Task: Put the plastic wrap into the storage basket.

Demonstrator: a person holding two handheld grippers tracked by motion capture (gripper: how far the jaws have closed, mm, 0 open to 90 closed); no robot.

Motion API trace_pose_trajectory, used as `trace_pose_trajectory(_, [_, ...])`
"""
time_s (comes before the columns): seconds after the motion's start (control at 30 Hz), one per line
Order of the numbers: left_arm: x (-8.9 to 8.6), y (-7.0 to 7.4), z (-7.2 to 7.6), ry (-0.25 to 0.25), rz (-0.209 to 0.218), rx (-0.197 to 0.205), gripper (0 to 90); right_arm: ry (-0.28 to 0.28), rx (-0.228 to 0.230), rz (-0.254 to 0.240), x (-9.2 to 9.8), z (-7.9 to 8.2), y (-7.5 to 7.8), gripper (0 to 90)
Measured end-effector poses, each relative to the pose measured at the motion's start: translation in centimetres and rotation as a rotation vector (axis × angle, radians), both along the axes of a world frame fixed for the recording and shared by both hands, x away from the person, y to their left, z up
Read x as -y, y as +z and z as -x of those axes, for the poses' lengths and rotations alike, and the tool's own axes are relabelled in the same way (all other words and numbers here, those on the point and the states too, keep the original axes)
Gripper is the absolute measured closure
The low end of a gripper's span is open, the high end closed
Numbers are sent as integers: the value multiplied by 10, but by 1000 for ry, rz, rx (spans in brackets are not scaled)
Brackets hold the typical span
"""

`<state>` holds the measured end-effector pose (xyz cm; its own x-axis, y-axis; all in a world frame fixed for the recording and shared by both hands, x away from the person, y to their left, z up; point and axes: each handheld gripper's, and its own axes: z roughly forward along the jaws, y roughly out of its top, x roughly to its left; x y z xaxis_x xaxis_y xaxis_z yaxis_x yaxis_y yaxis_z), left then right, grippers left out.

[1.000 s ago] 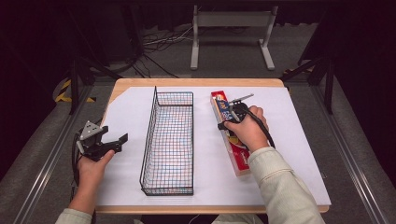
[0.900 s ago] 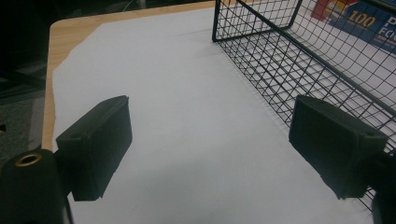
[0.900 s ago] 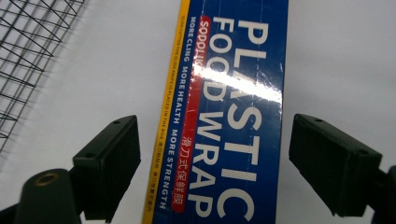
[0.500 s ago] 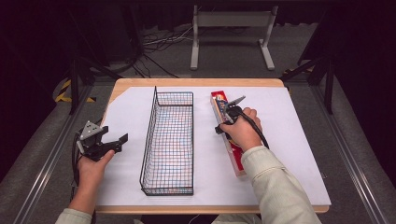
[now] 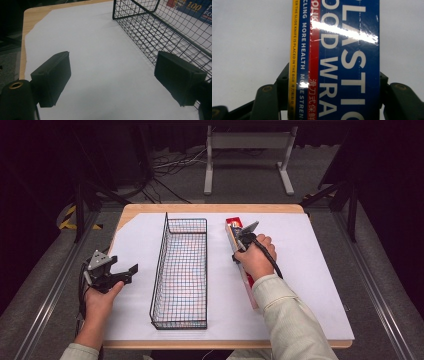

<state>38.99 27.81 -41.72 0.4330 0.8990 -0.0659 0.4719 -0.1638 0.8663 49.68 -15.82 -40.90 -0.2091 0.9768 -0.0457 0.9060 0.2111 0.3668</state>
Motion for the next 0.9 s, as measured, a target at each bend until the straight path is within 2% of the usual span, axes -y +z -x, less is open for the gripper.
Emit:
trace_pose_trajectory(0.1, [-1, 1, 0, 3, 1, 4, 145, -15, 1, -2, 0, 1, 0, 406])
trace_pose_trajectory(0.17, [-1, 1, 1, 4, 3, 4, 145, -36, -4, -33, 2, 2, 3, 407])
trace_pose_trajectory(0.27, [-2, 1, 1, 5, 0, 6, 145, -45, 0, -40, 4, 3, 5, 408])
trace_pose_trajectory(0.3, [-2, 1, 1, 8, 3, 6, 145, -56, 8, -64, 6, 5, 9, 408])
trace_pose_trajectory(0.33, [-2, 1, 1, 8, 4, 6, 145, -56, 8, -64, 6, 5, 9, 408])
trace_pose_trajectory(0.5, [-1, 2, 1, 8, 2, 10, 145, -98, 10, -129, 12, 9, 18, 408])
trace_pose_trajectory(0.9, [-2, 2, 0, 18, 12, 17, 146, -125, 84, -176, 19, 23, 44, 408])
